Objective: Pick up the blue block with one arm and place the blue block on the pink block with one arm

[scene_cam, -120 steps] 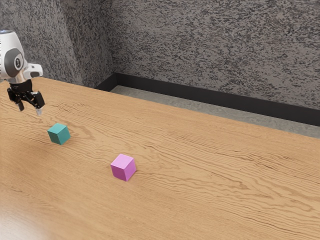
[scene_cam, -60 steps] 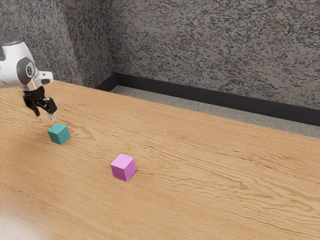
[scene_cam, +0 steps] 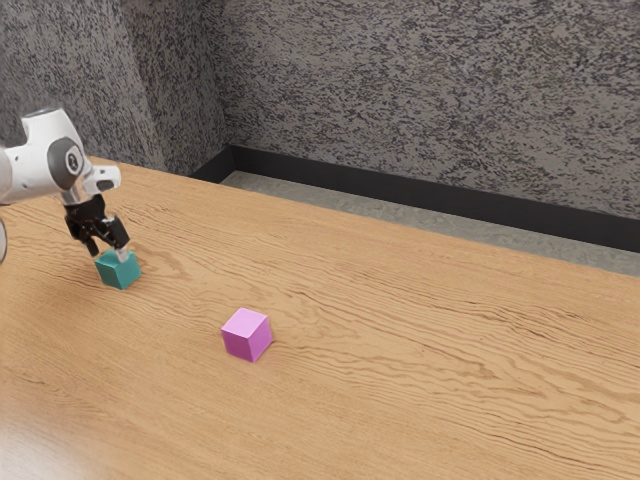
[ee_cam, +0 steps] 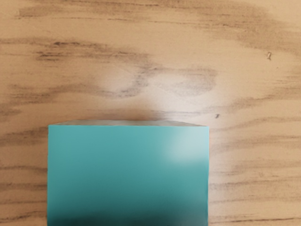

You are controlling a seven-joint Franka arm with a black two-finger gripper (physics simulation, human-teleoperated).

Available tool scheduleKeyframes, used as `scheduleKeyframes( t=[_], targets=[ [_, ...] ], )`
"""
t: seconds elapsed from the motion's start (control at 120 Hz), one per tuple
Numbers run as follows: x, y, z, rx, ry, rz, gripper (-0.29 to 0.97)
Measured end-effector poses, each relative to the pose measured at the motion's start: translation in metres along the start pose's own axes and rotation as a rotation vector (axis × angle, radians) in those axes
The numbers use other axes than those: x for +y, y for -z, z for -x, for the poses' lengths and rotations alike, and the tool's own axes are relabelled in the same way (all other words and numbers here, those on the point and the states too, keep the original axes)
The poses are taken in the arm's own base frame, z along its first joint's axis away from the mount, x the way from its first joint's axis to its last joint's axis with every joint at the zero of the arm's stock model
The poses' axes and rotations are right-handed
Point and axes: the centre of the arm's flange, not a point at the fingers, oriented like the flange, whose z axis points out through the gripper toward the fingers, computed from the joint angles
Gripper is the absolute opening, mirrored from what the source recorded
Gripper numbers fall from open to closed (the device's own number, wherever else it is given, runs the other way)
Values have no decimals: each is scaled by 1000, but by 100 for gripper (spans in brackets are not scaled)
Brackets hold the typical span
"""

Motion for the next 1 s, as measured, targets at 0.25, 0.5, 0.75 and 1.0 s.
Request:
scheduleKeyframes(
  t=[0.25,0.5,0.75,1.0],
  targets=[
    [-10,-18,0,-4,0,8,68],
    [-19,-38,-4,5,-3,11,68],
    [-21,-44,-6,17,-5,16,45],
    [13,34,-4,75,-45,-37,28]
  ],
)
